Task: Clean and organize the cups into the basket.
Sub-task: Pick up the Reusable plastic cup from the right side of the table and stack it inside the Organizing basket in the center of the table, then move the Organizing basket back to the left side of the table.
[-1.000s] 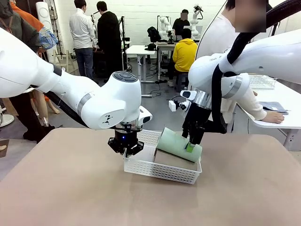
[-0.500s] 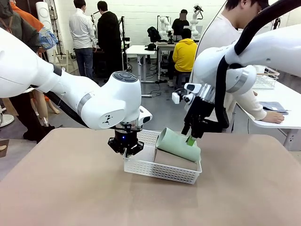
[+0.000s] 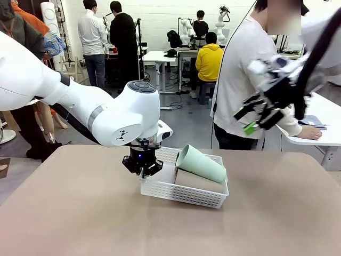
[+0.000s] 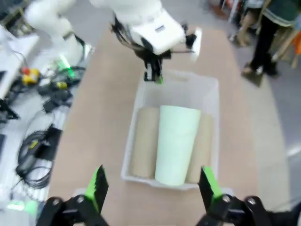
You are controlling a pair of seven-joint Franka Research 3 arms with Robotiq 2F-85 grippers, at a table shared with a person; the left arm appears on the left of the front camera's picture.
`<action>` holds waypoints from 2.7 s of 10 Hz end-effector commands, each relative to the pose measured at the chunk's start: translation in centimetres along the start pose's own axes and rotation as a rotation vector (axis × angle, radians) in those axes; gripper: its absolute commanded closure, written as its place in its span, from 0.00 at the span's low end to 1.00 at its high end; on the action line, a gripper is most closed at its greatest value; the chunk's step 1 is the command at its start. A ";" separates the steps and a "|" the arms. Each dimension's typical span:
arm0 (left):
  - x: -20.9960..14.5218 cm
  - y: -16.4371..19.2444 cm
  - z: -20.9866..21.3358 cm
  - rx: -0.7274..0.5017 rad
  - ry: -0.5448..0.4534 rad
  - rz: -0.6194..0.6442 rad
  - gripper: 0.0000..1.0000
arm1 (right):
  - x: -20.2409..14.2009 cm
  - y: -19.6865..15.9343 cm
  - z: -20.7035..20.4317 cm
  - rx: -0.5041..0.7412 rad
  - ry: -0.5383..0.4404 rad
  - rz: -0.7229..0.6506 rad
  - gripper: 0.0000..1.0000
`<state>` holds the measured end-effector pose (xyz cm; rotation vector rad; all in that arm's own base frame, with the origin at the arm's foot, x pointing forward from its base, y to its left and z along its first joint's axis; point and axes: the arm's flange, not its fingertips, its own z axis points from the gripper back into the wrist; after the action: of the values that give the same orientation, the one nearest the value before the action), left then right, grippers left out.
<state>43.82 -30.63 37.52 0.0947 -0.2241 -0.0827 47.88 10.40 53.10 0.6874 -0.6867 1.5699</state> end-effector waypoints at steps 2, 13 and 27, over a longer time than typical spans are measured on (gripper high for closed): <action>0.0 -0.1 0.0 0.001 -0.003 -0.003 1.00 | -7.7 5.3 6.6 -0.009 -0.327 0.058 0.00; 0.0 -0.1 0.0 0.001 -0.003 -0.003 1.00 | -20.0 6.3 7.9 -0.108 -0.447 -0.098 0.00; 0.0 -0.1 0.0 0.001 -0.003 -0.003 1.00 | -19.9 6.1 7.7 -0.118 -0.447 -0.105 0.00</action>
<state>43.80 -30.66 37.50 0.0948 -0.2239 -0.0834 44.03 -8.87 42.68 0.9821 -1.0456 1.2771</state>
